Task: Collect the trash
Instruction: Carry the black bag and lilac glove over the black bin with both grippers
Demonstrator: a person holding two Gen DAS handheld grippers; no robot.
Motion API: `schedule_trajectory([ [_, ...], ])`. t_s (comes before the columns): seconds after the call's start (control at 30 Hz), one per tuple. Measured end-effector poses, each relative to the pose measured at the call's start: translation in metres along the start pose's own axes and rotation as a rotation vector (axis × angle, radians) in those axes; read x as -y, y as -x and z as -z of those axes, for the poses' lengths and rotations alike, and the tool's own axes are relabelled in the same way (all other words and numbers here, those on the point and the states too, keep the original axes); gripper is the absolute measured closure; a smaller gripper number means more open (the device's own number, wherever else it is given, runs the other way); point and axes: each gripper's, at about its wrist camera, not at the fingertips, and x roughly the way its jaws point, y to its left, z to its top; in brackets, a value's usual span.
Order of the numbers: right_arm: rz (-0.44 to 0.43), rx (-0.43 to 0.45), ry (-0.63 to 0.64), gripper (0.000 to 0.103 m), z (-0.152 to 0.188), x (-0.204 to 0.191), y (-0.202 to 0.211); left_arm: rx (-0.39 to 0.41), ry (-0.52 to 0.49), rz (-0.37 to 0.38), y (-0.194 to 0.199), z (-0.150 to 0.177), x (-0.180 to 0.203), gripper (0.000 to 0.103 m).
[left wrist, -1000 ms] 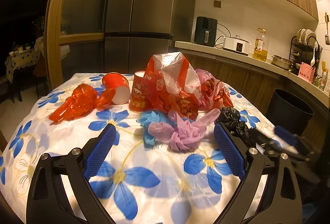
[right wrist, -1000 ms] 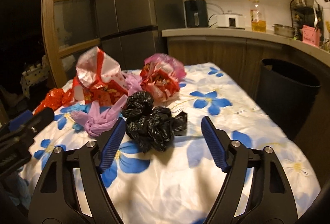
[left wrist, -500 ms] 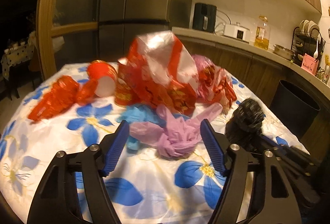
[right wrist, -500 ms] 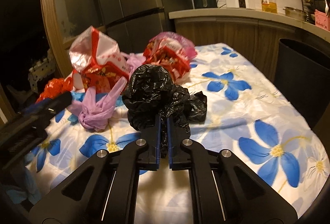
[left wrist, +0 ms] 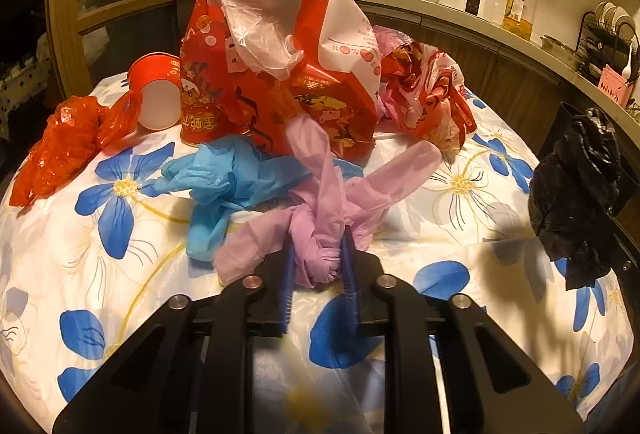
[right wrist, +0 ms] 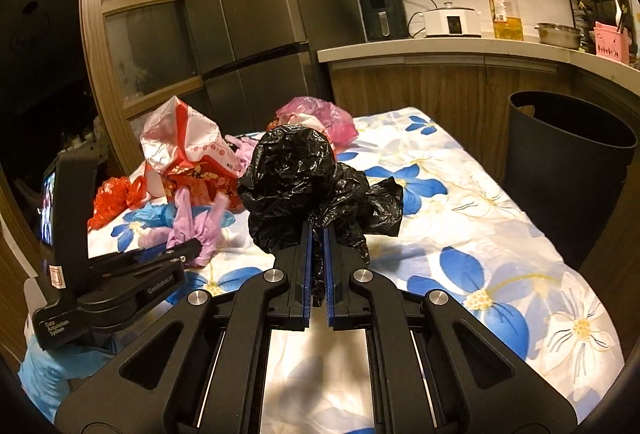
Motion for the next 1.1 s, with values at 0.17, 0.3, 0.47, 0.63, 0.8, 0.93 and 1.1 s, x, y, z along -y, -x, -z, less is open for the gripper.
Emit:
schedule_trajectory([
  [0.17, 0.007, 0.018, -0.016, 0.098, -0.003, 0.009, 0.013, 0.018, 0.019, 0.035, 0.018, 0.007, -0.001, 0.088],
  [0.3, 0.007, 0.026, -0.024, 0.098, -0.005, 0.016, 0.022, 0.062, 0.038, 0.064, 0.045, 0.008, 0.001, 0.089],
  [0.47, 0.013, 0.049, -0.034, 0.098, -0.011, 0.024, 0.035, 0.158, 0.01, 0.067, 0.082, -0.002, 0.016, 0.089],
  [0.63, 0.03, 0.087, -0.04, 0.098, -0.022, 0.033, 0.047, 0.226, -0.038, 0.097, 0.1, -0.022, 0.043, 0.089],
  [0.8, 0.08, 0.132, -0.065, 0.098, -0.038, 0.059, 0.059, 0.273, -0.088, 0.156, 0.106, -0.047, 0.084, 0.089],
  [0.93, 0.146, 0.176, -0.085, 0.098, -0.054, 0.086, 0.069, 0.307, -0.133, 0.21, 0.102, -0.063, 0.121, 0.089],
  [1.1, 0.243, 0.246, -0.087, 0.098, -0.077, 0.122, 0.079, 0.311, -0.171, 0.287, 0.086, -0.081, 0.168, 0.09],
])
